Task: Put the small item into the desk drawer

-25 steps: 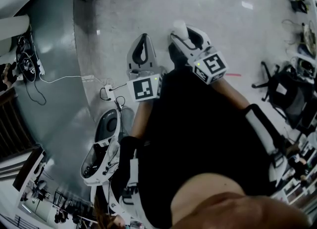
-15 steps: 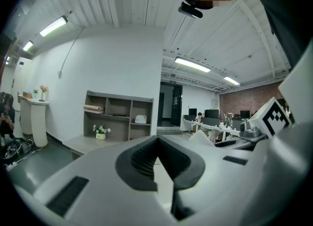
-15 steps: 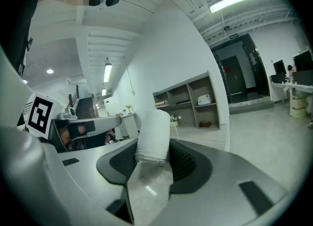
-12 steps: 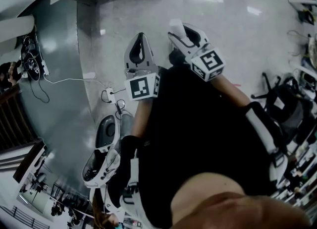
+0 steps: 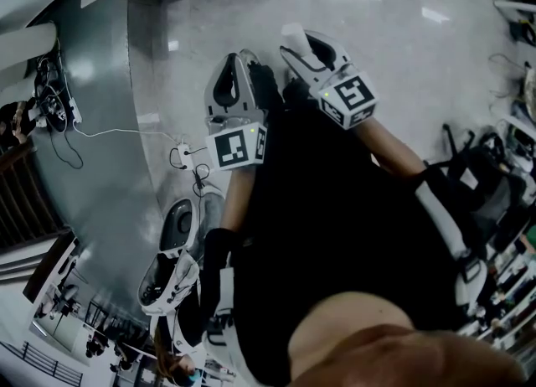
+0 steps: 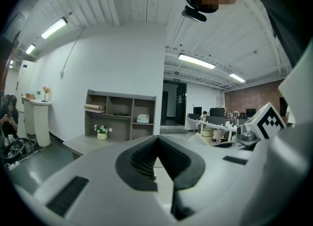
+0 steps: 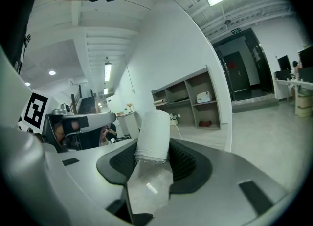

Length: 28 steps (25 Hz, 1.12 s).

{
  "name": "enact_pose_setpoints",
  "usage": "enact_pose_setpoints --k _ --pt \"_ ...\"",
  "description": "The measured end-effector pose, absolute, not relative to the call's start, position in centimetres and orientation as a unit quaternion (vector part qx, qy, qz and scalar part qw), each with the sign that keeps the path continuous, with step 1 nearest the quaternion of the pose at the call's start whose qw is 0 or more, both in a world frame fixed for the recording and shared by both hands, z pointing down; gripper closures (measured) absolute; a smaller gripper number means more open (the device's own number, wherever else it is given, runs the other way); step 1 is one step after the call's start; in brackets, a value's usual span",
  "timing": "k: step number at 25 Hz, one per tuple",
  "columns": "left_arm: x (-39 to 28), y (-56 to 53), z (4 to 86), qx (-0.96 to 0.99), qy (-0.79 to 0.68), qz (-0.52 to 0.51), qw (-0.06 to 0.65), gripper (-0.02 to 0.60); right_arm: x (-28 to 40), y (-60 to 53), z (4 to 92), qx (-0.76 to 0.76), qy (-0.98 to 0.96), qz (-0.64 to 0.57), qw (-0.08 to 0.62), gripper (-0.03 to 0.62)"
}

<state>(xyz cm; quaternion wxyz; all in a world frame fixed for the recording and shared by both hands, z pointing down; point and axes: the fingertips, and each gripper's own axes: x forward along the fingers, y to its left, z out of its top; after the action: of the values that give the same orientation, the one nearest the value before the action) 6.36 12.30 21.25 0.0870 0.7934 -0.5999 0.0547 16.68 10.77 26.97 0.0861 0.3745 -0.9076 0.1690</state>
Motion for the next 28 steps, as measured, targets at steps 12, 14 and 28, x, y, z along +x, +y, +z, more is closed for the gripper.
enact_pose_setpoints --k 12,14,28 --pt "3.9 3.6 24.1 0.788 -0.605 0.049 0.105 0.591 14.5 2.4 31.1 0.373 -0.902 0.179 0.122 0.419" --pt "4.1 2.2 24.2 0.786 -0.606 0.044 0.11 0.591 14.5 1.2 31.8 0.373 -0.901 0.181 0.128 0.419" --pt "-0.8 -9.9 29.3 0.793 -0.591 0.041 0.142 0.591 9.3 -11.1 39.9 0.386 -0.883 0.195 0.18 0.419"
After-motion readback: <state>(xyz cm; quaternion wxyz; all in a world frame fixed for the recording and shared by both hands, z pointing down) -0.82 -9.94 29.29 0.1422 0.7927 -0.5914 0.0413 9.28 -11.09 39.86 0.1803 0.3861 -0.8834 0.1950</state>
